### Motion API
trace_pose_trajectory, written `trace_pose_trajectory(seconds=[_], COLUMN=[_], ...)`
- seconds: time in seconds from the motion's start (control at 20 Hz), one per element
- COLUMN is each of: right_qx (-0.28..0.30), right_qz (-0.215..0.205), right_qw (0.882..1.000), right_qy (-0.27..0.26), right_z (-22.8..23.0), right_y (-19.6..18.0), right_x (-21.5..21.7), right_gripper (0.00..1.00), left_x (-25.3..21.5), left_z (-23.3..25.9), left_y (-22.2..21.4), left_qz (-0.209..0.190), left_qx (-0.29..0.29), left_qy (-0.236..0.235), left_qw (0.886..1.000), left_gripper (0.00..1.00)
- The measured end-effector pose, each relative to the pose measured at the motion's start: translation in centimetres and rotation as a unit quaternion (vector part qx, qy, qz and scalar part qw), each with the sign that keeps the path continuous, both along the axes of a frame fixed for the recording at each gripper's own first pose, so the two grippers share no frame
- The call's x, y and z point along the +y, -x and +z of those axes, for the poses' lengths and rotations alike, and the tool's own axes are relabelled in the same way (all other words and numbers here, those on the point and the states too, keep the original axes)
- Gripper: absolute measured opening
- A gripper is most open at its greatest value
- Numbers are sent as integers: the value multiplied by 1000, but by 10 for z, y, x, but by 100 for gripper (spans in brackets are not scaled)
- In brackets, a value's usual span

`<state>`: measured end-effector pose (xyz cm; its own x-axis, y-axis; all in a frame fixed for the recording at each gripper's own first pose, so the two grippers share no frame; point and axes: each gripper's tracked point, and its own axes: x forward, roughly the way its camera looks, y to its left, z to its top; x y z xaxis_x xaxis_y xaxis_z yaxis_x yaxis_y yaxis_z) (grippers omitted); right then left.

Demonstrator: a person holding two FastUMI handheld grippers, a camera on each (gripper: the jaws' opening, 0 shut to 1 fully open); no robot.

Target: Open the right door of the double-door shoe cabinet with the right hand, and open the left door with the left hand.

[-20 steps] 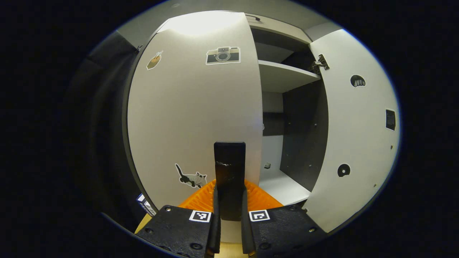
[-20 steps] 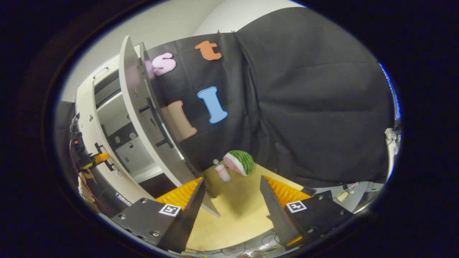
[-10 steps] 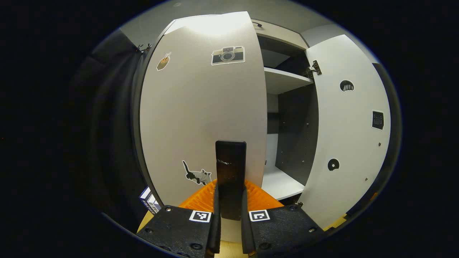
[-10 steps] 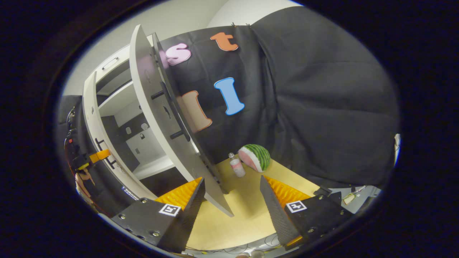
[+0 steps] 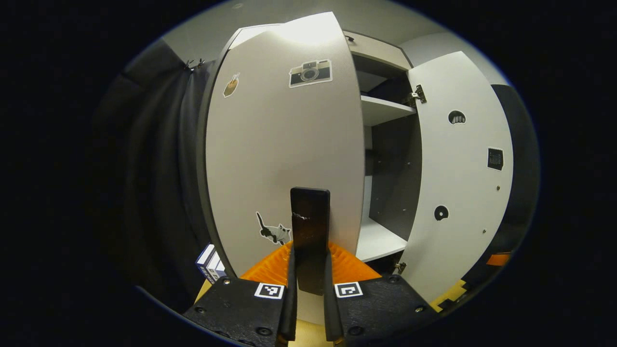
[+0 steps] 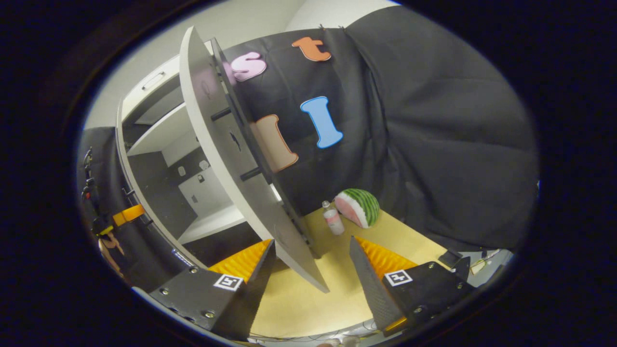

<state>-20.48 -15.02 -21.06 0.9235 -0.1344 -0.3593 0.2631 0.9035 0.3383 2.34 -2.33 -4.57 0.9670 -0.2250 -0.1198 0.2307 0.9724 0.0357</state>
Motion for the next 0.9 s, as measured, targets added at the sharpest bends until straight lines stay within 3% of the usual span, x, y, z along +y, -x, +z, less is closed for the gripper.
trace_pose_trajectory(seconds=[0.45,0.9], right_qx=[5,9], right_qz=[2,30], right_qw=[1000,999], right_qy=[-1,-6], right_z=[0,-14], right_y=[-1,-6], right_x=[1,13], right_gripper=[91,91], left_x=[18,62], left_z=[0,1], left_y=[14,34], left_qz=[9,39], left_qx=[2,3], left_qy=[-6,-19], left_qw=[1000,999], left_gripper=[23,20])
